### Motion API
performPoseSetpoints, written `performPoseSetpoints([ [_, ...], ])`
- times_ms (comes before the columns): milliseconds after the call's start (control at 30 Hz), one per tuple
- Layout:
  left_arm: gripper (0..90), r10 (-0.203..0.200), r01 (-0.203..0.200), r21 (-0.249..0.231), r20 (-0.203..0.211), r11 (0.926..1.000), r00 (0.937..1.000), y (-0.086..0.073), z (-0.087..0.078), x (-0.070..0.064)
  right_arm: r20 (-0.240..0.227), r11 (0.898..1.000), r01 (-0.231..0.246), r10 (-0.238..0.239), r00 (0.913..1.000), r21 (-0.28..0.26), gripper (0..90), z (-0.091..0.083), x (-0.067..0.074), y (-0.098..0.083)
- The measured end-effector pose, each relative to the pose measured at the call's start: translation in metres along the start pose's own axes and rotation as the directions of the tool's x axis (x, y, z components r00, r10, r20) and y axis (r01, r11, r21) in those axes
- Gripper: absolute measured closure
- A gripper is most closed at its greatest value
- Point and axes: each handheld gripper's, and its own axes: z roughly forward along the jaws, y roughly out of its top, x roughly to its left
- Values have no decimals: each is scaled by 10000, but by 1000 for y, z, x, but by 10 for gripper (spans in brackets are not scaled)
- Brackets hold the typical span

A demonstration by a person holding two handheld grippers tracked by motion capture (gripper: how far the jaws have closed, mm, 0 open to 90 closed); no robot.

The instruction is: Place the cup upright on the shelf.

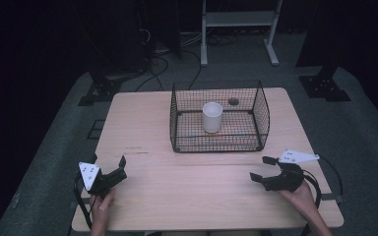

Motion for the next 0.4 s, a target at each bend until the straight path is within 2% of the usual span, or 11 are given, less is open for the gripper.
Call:
performPoseSetpoints([
  [267,0,20,-20,20,-16,10000,10000,0,0,0,295,9995,-77,86,9995,-305,133,-2,9,-17],
  [367,0,-28,28,-6,-3,10000,10000,0,0,0,455,9994,167,-153,9988,-307,133,-4,15,-21],
  [400,0,-45,45,-7,0,10000,10000,0,1,1,431,9991,54,-36,9991,-413,133,-5,15,-23],
])
